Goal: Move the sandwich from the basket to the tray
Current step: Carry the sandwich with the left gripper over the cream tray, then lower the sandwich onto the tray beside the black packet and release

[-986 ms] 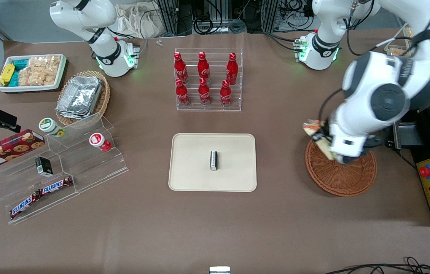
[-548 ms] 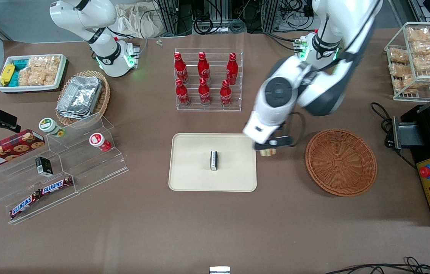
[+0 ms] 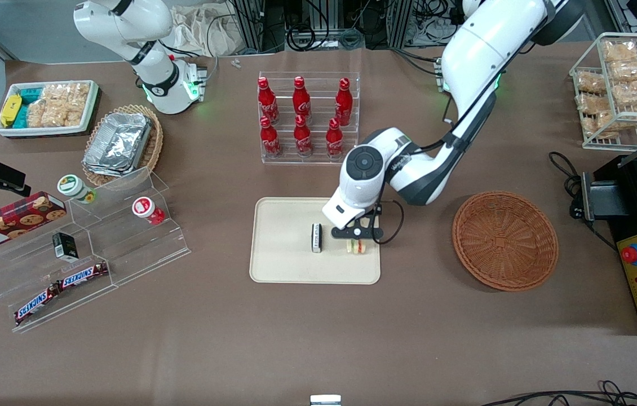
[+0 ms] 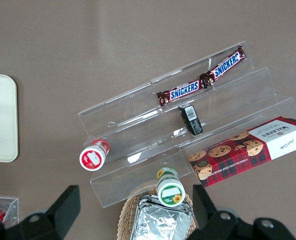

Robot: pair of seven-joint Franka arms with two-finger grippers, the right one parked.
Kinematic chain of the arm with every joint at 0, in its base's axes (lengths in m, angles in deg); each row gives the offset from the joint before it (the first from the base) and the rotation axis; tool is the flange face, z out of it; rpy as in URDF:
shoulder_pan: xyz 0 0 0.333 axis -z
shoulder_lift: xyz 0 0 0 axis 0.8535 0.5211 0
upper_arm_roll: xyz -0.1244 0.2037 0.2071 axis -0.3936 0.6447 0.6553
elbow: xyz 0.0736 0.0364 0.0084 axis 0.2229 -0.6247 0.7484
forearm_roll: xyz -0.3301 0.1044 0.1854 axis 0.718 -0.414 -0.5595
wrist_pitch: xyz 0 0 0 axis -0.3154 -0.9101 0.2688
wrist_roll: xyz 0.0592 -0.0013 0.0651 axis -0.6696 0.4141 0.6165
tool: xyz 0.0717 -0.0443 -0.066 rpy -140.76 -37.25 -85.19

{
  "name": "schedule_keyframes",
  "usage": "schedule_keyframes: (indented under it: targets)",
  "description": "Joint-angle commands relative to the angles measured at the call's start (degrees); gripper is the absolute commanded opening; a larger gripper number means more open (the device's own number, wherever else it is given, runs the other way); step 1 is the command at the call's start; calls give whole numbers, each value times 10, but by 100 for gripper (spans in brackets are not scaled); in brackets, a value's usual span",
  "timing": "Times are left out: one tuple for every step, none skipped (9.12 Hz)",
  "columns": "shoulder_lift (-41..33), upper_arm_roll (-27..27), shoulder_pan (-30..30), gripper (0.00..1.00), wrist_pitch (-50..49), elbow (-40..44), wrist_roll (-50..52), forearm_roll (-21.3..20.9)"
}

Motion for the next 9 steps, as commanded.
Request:
schedule_keyframes:
  targets:
    - [21,-2,-8,6,21,13,-2,-26]
    - [29,-2,-8,26,23,13,-2,-28]
    - [35,-1,-8,49,24,13,-2,-28]
    - [36,-1,-9,87,24,13,-2,-28]
    - [35,-2,-11,99,21,13,6,-27]
    - [29,-3,-16,99,8,13,7,-22]
    - [11,-5,-25,99,-16,15,3,-18]
    - [-11,-6,-40,99,-28,14,0,-15]
    - [-35,-30,-72,99,-50,14,-3,-4]
